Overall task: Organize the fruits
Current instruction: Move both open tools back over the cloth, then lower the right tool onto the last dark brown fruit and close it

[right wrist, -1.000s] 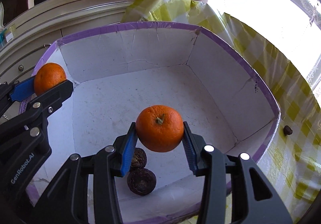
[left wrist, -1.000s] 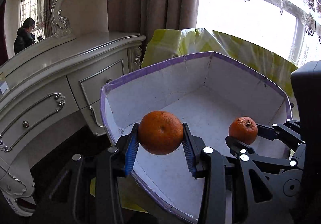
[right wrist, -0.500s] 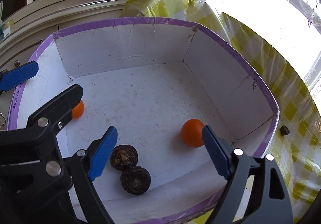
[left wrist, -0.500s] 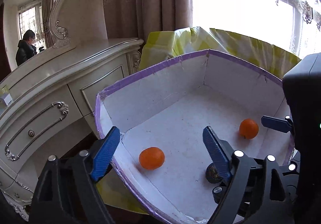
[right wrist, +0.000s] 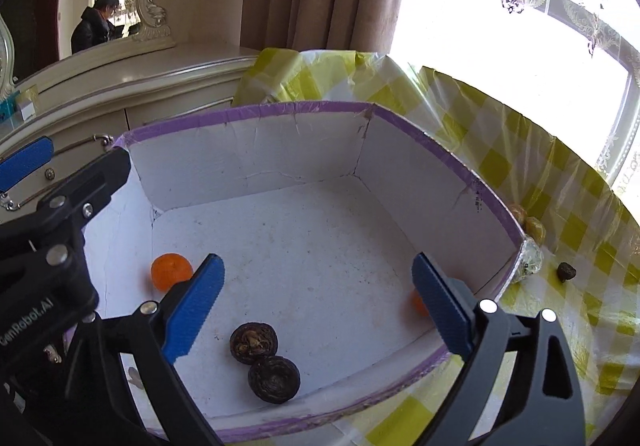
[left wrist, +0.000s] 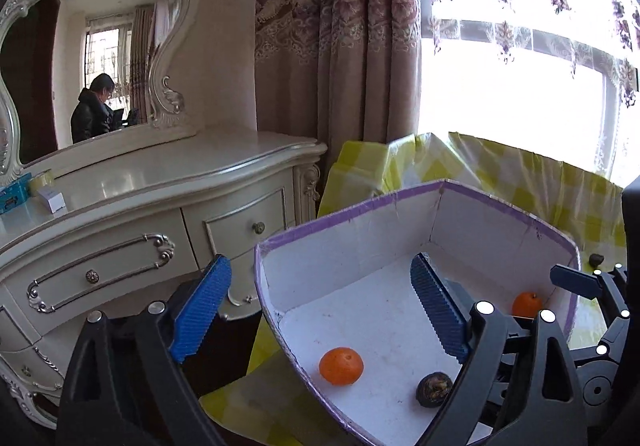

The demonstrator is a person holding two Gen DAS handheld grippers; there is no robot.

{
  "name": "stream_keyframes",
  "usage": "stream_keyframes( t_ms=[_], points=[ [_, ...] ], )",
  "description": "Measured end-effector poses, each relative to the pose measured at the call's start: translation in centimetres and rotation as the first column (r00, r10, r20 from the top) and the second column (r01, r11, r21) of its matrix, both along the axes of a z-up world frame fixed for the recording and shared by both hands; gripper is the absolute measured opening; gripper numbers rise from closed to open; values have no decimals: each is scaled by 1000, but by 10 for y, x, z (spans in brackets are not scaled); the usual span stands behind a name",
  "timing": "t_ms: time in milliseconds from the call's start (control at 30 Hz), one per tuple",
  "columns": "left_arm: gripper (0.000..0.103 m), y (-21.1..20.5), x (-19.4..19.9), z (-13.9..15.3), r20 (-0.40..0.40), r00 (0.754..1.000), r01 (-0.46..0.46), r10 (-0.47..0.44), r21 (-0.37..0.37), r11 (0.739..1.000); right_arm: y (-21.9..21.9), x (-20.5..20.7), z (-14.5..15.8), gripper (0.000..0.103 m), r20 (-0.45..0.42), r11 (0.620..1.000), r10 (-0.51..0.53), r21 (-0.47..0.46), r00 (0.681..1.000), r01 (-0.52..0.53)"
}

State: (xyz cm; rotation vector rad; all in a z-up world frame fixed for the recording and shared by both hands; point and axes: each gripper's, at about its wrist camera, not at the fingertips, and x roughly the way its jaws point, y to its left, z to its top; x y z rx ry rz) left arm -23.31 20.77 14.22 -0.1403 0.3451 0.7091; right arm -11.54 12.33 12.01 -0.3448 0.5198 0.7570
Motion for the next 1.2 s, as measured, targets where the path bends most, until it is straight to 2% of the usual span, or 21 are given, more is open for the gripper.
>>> stream_keyframes(
  t_ms=[133,233,300,367,467,500,567,633,700,800,867,933,1033,1100,1200],
  points=[
    [89,-30,-15,27,155,985,63,-78,96,993,-54,3,24,101,52,970,-66,239,996,52],
    [89,-60,-15,36,213,958,162,-193,154,975,-96,16,29,101,47,929,-171,340,984,145],
    [89,-83,-9,38,217,936,235,-277,200,951,-122,31,24,101,-6,902,-230,374,973,215],
    [89,-109,-2,36,201,912,304,-358,253,918,-145,51,14,101,-70,879,-292,373,954,297],
    [89,-145,17,28,145,865,423,-480,304,854,-176,72,-8,101,-141,845,-366,364,920,392],
    [89,-157,26,24,114,849,463,-516,312,830,-184,80,-16,101,-161,837,-390,348,907,422],
    [89,-180,45,12,40,801,559,-598,308,770,-200,94,-33,101,-196,818,-442,311,875,483],
    [89,-200,65,-3,-28,761,630,-648,269,728,-217,109,-49,101,-235,794,-494,272,837,544],
    [89,-214,90,-21,-87,711,700,-698,182,690,-235,122,-64,101,-264,765,-541,240,798,598],
    [89,-225,128,-45,-152,655,752,-740,33,659,-260,141,-76,101,-292,728,-595,198,748,657],
    [89,-227,150,-60,-180,637,755,-750,-50,654,-274,152,-79,101,-296,709,-623,176,724,683],
    [89,-230,169,-75,-217,622,753,-752,-95,651,-283,164,-84,101,-304,697,-643,147,703,702],
    [89,-234,194,-98,-283,620,731,-731,-128,670,-283,183,-91,101,-313,699,-658,87,685,710],
    [89,-231,204,-108,-302,608,723,-735,-174,669,-279,194,-93,101,-308,712,-653,60,692,700],
    [89,-226,213,-119,-311,603,706,-735,-220,673,-267,207,-95,101,-298,749,-624,37,722,662]
  ],
)
